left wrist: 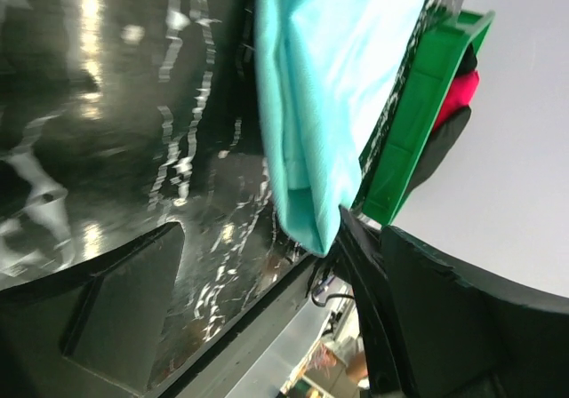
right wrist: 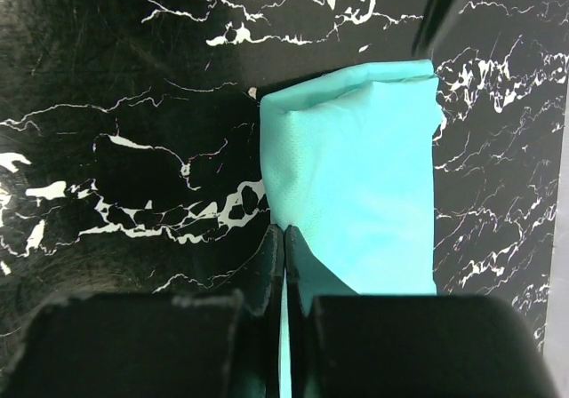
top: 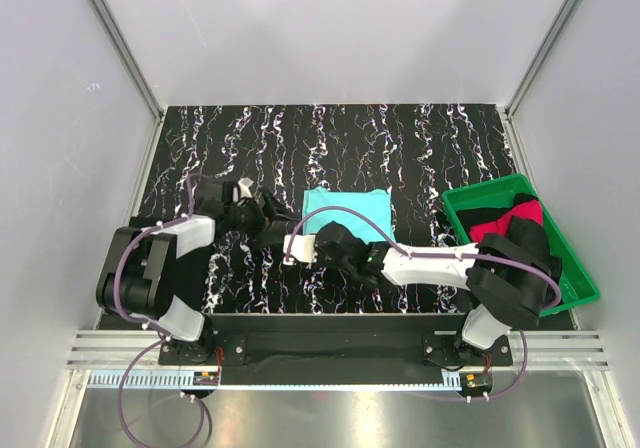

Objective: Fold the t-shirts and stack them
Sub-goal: Neatly place the folded tshirt to the corner

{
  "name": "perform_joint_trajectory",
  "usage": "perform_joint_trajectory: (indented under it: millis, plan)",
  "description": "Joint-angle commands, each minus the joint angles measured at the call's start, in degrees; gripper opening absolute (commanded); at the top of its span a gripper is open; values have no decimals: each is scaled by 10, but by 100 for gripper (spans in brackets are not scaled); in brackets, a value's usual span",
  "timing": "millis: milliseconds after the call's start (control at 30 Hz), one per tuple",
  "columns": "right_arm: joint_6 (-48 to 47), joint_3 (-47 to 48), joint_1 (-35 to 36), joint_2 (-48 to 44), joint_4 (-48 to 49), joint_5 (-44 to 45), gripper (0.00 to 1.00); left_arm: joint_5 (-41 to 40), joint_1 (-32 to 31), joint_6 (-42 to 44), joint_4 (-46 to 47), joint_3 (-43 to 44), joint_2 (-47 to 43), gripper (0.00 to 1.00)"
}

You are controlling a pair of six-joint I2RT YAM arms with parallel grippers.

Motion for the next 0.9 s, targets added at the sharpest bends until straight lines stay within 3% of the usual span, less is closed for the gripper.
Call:
perform_joint_trajectory:
  millis: [0, 200, 633, 800, 867]
  plan:
    - [8, 8, -9, -23, -7, -22, 0, 4, -31, -41, 84, 31, 27, 99]
    - [14, 6, -20, -33, -10, -32, 0, -6, -54, -96, 154, 43, 99, 99]
    - [24, 18, -34, -72, -26, -51, 0, -50, -102, -117, 137, 137, 217, 98]
    - [30, 20, -38, -80, -31, -52, 0, -51, -102, -141, 167, 166, 274, 84]
    - [30, 22, -39, -81, -34, -53, 0, -51, -102, -133, 158, 180, 289, 71]
